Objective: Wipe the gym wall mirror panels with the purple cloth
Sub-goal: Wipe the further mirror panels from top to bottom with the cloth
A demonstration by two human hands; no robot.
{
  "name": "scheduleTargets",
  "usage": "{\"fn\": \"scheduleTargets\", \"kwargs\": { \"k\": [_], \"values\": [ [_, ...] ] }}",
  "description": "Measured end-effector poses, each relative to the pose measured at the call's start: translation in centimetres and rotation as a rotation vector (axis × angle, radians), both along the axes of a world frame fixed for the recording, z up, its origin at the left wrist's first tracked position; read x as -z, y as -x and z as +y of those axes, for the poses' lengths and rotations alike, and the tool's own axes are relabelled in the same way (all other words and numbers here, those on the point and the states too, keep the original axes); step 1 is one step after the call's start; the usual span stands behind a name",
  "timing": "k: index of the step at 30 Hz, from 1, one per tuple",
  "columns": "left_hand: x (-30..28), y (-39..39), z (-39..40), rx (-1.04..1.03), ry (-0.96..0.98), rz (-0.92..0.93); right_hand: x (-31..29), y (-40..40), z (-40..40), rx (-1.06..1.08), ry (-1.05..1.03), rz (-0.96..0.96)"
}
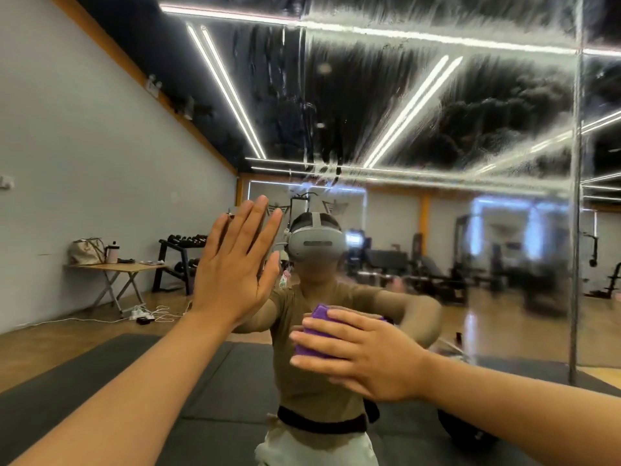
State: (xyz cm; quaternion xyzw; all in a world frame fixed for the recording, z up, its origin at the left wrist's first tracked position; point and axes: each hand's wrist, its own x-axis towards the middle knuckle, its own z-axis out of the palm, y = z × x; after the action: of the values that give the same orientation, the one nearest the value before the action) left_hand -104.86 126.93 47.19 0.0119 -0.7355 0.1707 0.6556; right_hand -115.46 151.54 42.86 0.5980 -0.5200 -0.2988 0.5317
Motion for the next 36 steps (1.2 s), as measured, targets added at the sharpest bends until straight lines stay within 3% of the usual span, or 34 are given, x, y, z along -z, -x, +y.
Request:
{"fn": "scheduleTargets", "kwargs": {
  "k": [6, 13, 16, 20, 29, 32, 36],
  "values": [
    [0.6, -1.4, -2.4, -0.018, 0.08, -0.047, -7.2, 0.2, -0.8, -0.075, -0.069, -0.032],
    [0.9, -1.5, -2.8, 0.016, 0.092, -0.014, -21.7, -1.0, -3.0, -0.117, 0.43, -0.225],
    [1.0, -1.5, -2.9, 0.015, 0.079, -0.03, -24.7, -1.7, -4.4, -0.119, 0.631, -0.308],
    [1.2, -1.4, -3.1, 0.019, 0.043, -0.032, -22.4, -2.2, -5.8, -0.154, 0.749, -0.324],
    [1.4, -1.4, -3.1, 0.023, 0.026, -0.024, -5.3, -1.3, -2.6, -0.091, 0.22, -0.089],
    [1.4, -1.4, -3.1, 0.031, 0.021, -0.028, -4.6, -1.0, -1.8, -0.093, 0.103, -0.065],
    [1.5, -1.3, -3.1, 0.05, 0.014, -0.03, -8.6, -0.5, -2.4, -0.135, 0.056, -0.076]
  ]
}}
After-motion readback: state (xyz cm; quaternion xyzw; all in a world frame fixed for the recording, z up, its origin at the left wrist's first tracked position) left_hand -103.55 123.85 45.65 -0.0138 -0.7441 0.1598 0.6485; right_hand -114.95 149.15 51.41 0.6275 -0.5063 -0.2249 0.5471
